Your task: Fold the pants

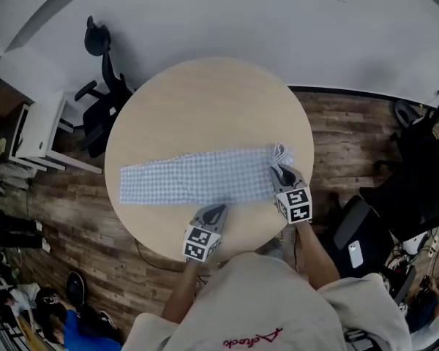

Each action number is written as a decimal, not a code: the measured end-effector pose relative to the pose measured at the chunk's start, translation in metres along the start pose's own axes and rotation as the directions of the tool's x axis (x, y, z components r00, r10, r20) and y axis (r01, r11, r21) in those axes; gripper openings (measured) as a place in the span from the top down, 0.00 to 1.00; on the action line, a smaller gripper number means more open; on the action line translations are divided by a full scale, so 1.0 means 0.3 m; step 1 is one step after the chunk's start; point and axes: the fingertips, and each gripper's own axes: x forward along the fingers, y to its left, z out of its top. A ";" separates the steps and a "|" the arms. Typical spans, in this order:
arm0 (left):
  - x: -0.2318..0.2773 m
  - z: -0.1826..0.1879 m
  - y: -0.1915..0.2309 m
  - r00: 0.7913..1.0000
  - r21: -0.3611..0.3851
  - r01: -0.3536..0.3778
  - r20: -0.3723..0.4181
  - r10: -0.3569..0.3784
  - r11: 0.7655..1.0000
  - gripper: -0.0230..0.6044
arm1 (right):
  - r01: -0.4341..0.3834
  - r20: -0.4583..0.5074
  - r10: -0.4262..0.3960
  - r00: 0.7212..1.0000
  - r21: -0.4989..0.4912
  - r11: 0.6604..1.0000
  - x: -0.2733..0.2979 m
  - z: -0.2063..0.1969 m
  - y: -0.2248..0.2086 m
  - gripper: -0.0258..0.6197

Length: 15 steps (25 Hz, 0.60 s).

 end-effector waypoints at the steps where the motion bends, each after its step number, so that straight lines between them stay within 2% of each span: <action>1: -0.034 -0.020 0.030 1.000 -0.018 -0.014 0.003 0.014 1.000 0.90 | 0.001 -0.028 -0.002 1.000 -0.052 0.999 0.025 -0.010 0.049 0.85; 3: -0.095 -0.063 0.083 0.999 -0.053 -0.044 0.004 0.044 0.998 0.90 | -0.016 -0.089 0.001 0.996 -0.166 0.986 0.080 -0.039 0.154 0.85; 5: -0.140 -0.100 0.116 0.997 -0.086 -0.071 0.001 0.071 0.994 0.90 | -0.040 -0.143 0.010 0.990 -0.203 0.978 0.126 -0.079 0.236 0.85; 8: -0.180 -0.135 0.144 0.995 -0.117 -0.099 -0.001 0.099 0.988 0.90 | -0.062 -0.208 0.024 0.978 -0.179 0.982 0.185 -0.152 0.307 0.85; 11: -0.211 -0.157 0.168 0.993 -0.135 -0.114 -0.003 0.115 0.984 0.90 | -0.112 -0.274 0.075 0.959 -0.125 0.986 0.230 -0.219 0.370 0.84; 15: -0.208 -0.167 0.158 0.993 -0.139 -0.119 0.000 0.120 0.983 0.90 | -0.219 -0.373 0.189 0.908 -0.040 0.975 0.245 -0.316 0.444 0.69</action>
